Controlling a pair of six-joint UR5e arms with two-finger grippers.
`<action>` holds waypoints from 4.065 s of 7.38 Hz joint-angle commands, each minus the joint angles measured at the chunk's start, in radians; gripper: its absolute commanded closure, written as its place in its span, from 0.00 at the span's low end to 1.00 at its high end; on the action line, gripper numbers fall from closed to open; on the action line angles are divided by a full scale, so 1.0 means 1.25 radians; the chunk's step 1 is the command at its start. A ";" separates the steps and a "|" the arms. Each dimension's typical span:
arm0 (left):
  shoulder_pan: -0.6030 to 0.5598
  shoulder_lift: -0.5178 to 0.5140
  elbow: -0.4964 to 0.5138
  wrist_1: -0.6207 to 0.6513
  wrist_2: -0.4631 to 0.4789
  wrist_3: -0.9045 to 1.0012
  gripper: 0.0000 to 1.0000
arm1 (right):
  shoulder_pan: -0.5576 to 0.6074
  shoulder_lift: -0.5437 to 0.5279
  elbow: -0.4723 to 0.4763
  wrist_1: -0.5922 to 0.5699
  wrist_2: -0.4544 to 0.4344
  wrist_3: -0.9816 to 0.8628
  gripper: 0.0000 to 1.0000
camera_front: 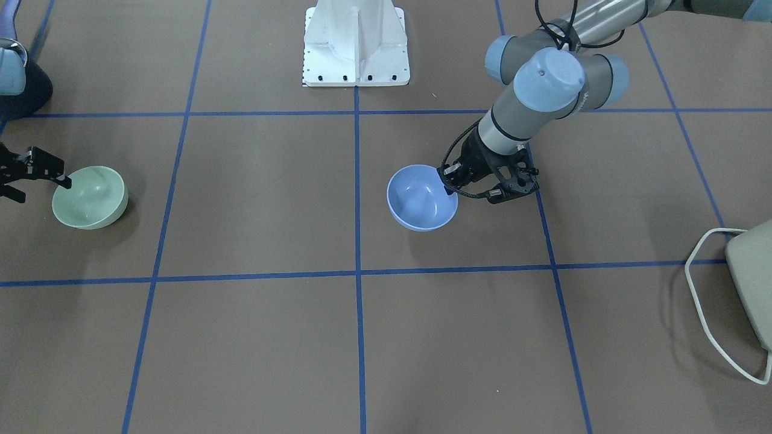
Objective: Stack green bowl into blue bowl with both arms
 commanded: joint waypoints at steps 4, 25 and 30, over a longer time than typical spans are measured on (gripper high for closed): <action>0.115 -0.068 0.009 0.046 0.088 -0.058 0.99 | -0.002 0.001 -0.094 0.127 0.003 0.008 0.02; 0.149 -0.135 0.086 0.051 0.151 -0.046 0.16 | -0.033 0.027 -0.059 0.120 0.033 0.057 0.74; 0.145 -0.130 0.046 0.052 0.147 -0.045 0.04 | 0.011 0.034 -0.055 0.115 0.119 0.061 0.76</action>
